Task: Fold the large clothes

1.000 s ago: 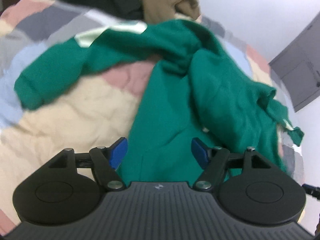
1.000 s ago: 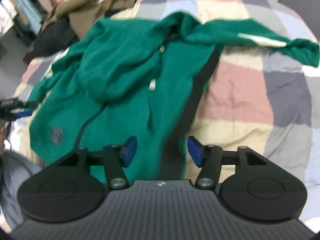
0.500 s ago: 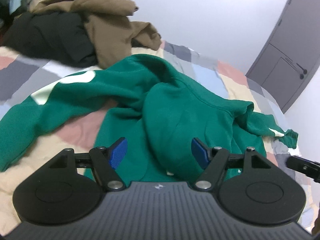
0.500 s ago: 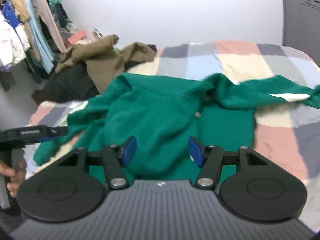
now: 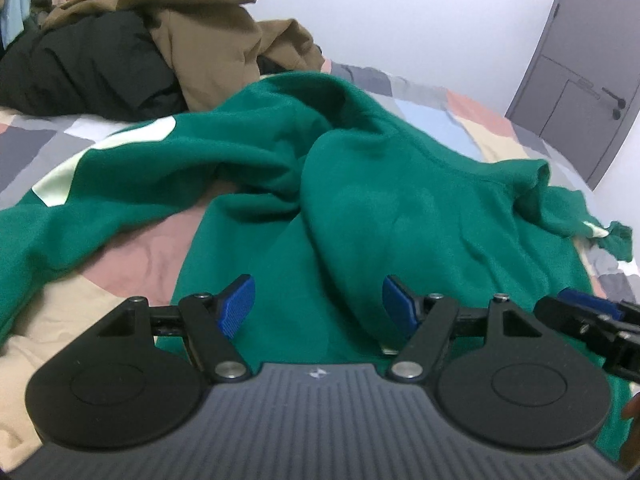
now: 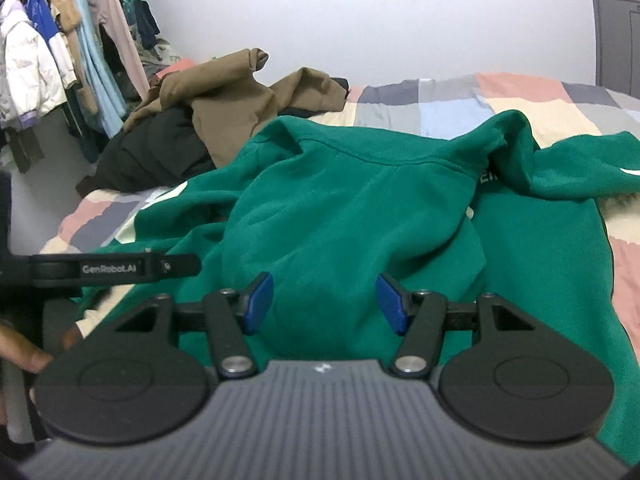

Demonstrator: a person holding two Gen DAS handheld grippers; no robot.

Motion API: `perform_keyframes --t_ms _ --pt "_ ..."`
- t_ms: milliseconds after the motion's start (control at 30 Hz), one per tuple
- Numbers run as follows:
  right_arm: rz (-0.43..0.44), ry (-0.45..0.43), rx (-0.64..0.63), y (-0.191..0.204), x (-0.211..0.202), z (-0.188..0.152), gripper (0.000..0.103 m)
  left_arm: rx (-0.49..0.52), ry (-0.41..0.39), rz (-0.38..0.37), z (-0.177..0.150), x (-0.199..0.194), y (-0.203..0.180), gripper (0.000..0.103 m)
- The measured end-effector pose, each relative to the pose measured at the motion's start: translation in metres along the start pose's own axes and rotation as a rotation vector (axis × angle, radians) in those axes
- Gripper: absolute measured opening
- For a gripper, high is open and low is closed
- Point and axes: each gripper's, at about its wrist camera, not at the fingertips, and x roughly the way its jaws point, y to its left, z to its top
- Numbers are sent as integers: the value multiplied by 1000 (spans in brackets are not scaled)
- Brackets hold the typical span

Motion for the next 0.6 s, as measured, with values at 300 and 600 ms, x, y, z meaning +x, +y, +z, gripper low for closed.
perform_keyframes --t_ms 300,600 --pt "-23 -21 31 -17 28 -12 89 51 7 33 -7 31 0 75" --pt "8 22 -83 -3 55 -30 89 31 26 46 -9 52 6 75"
